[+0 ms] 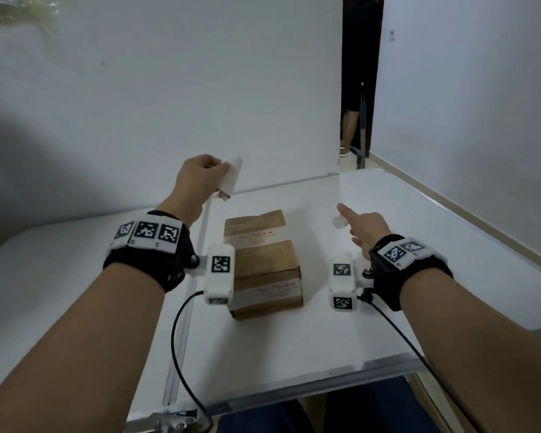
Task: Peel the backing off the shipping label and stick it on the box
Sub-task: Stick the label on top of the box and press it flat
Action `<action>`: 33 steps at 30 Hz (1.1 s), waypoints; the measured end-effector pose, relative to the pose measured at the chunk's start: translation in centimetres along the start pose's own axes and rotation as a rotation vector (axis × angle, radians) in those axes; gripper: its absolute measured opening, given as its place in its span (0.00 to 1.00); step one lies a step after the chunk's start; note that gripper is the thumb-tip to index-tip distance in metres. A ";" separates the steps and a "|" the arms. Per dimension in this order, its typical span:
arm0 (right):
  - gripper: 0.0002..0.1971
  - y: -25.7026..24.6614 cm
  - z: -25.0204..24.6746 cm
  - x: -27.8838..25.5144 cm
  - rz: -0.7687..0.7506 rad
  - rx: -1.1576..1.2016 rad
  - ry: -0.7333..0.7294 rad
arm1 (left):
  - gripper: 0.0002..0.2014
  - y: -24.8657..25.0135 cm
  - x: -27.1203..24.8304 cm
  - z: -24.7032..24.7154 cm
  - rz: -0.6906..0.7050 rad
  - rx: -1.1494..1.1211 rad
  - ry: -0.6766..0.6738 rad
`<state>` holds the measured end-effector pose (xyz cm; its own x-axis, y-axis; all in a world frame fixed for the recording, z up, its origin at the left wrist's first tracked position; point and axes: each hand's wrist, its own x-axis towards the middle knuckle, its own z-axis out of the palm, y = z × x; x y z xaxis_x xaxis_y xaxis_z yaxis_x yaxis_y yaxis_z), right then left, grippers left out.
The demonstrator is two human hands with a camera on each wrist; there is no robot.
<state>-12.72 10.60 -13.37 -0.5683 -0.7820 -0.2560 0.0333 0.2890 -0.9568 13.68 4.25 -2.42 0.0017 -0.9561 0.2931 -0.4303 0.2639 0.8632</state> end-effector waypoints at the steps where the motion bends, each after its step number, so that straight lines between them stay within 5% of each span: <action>1: 0.30 -0.5 0.2 0.0 -0.046 -0.055 0.040 | 0.06 0.3 -0.2 0.0 0.080 0.080 -0.030; 3: 0.29 -1.8 0.5 -0.3 -0.147 -0.051 0.105 | 0.08 1.1 -1.0 0.1 0.249 0.275 -0.084; 7: 0.08 -4.6 1.4 -1.0 -0.372 0.068 0.107 | 0.07 1.9 -2.0 0.5 0.497 0.471 -0.230; 11: 0.06 -7.2 2.9 -3.6 -0.457 0.115 -0.332 | 0.06 1.8 -2.7 0.5 0.764 0.566 -0.311; 13: 0.14 -7.7 3.6 -4.8 -0.424 0.105 -0.562 | 0.06 1.6 -3.2 0.6 0.861 0.574 -0.337; 17: 0.20 -7.2 4.3 -5.8 -0.317 0.084 -0.797 | 0.06 0.7 -3.6 0.5 0.932 0.554 -0.329; 26: 0.15 -6.2 3.6 -5.0 -0.371 0.054 -0.701 | 0.09 -0.1 -4.9 0.8 0.976 0.509 -0.366; 33: 0.10 -5.6 3.6 -5.5 -0.357 -0.010 -0.783 | 0.07 -0.9 -5.0 0.8 0.934 0.499 -0.387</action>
<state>-6.81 11.24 -7.11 0.1883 -0.9815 0.0350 -0.0491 -0.0450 -0.9978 13.34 8.71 -5.03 -0.7522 -0.4090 0.5166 -0.4294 0.8989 0.0865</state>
